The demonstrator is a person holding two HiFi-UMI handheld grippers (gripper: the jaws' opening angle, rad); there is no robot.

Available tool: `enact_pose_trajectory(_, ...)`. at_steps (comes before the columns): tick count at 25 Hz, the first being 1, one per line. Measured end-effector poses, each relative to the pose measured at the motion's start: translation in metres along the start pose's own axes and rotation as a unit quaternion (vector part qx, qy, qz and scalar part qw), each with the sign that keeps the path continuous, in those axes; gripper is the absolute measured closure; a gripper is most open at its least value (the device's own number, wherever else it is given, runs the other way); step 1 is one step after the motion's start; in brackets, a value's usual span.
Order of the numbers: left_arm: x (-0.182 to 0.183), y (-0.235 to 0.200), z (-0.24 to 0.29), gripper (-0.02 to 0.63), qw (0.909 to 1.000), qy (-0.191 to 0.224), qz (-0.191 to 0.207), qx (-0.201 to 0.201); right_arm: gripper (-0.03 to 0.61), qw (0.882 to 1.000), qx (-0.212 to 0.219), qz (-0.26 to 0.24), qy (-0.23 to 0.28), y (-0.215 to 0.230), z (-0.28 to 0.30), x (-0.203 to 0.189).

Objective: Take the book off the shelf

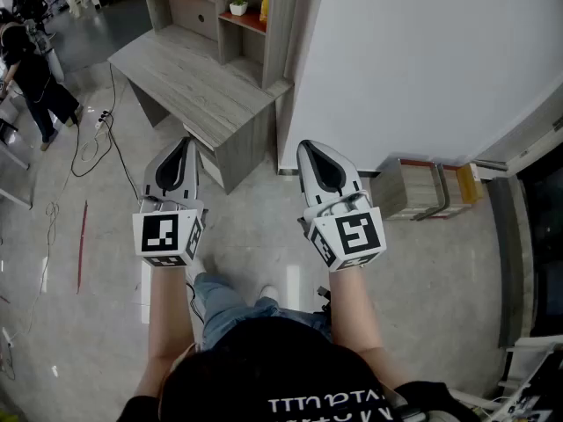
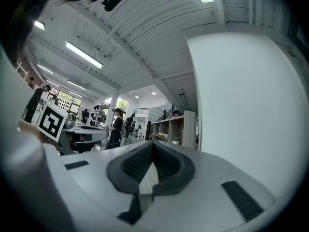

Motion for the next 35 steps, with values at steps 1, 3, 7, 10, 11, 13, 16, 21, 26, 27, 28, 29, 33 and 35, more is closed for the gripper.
enact_pose_trajectory(1, 0.0, 0.002, -0.002, 0.603, 1.0, 0.0, -0.001, -0.001, 0.566, 1.0, 0.002, -0.002, 0.003, -0.001, -0.003, 0.001)
enact_pose_trajectory(3, 0.0, 0.004, -0.006, 0.603, 1.0, 0.001, -0.002, -0.002, 0.566, 1.0, 0.004, -0.005, 0.008, -0.003, -0.007, 0.003)
enact_pose_trajectory(7, 0.0, 0.0, -0.008, 0.603, 1.0, 0.0, -0.005, 0.002, 0.566, 1.0, 0.004, -0.008, 0.009, -0.005, -0.004, 0.004)
enact_pose_trajectory(10, 0.001, -0.006, -0.008, 0.603, 1.0, 0.002, -0.006, 0.005, 0.566, 1.0, 0.005, 0.001, 0.026, -0.008, 0.001, 0.008)
enact_pose_trajectory(11, 0.002, -0.009, -0.008, 0.603, 1.0, 0.003, -0.006, 0.006, 0.566, 0.999, 0.008, 0.014, 0.036, -0.009, 0.002, 0.011)
enact_pose_trajectory(13, 0.004, -0.015, -0.007, 0.603, 0.9999, 0.005, -0.007, 0.008, 0.51, 0.998, 0.019, 0.041, 0.049, -0.011, 0.008, 0.014)
enact_pose_trajectory(16, 0.007, -0.026, -0.005, 0.603, 0.9998, 0.009, -0.011, 0.012, 0.222, 0.997, 0.018, 0.047, 0.051, -0.015, 0.022, 0.017)
enact_pose_trajectory(21, 0.006, -0.053, 0.002, 0.603, 0.9998, 0.005, -0.005, 0.016, 0.215, 0.997, 0.015, 0.058, 0.04, -0.025, 0.052, 0.014)
enact_pose_trajectory(26, 0.006, -0.101, 0.008, 0.603, 0.9997, 0.002, -0.003, 0.026, 0.215, 0.997, 0.017, 0.067, 0.03, -0.045, 0.097, 0.012)
enact_pose_trajectory(27, 0.006, -0.112, 0.011, 0.603, 0.9996, 0.001, -0.003, 0.027, 0.215, 0.997, 0.017, 0.067, 0.028, -0.049, 0.108, 0.012)
enact_pose_trajectory(28, 0.007, -0.124, 0.014, 0.603, 0.9996, 0.001, -0.004, 0.029, 0.215, 0.997, 0.018, 0.066, 0.026, -0.054, 0.119, 0.012)
enact_pose_trajectory(29, 0.008, -0.135, 0.016, 0.603, 0.9995, 0.0, -0.004, 0.03, 0.215, 0.997, 0.02, 0.065, 0.024, -0.059, 0.13, 0.013)
enact_pose_trajectory(33, 0.01, -0.183, 0.027, 0.603, 0.9995, -0.002, -0.001, 0.033, 0.216, 0.998, 0.016, 0.063, 0.027, -0.081, 0.176, 0.016)
enact_pose_trajectory(35, 0.01, -0.209, 0.035, 0.603, 0.9995, -0.003, -0.003, 0.032, 0.215, 0.998, 0.013, 0.064, 0.023, -0.092, 0.2, 0.016)
Point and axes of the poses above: the fingertips, and each gripper's own axes: z forward along the fingers, y to its right, x out of its top, the point moved 6 cm from there along -z, backward along the fingers, and after that the axes turned 12 degrees about -z, right-handed, at the moved point
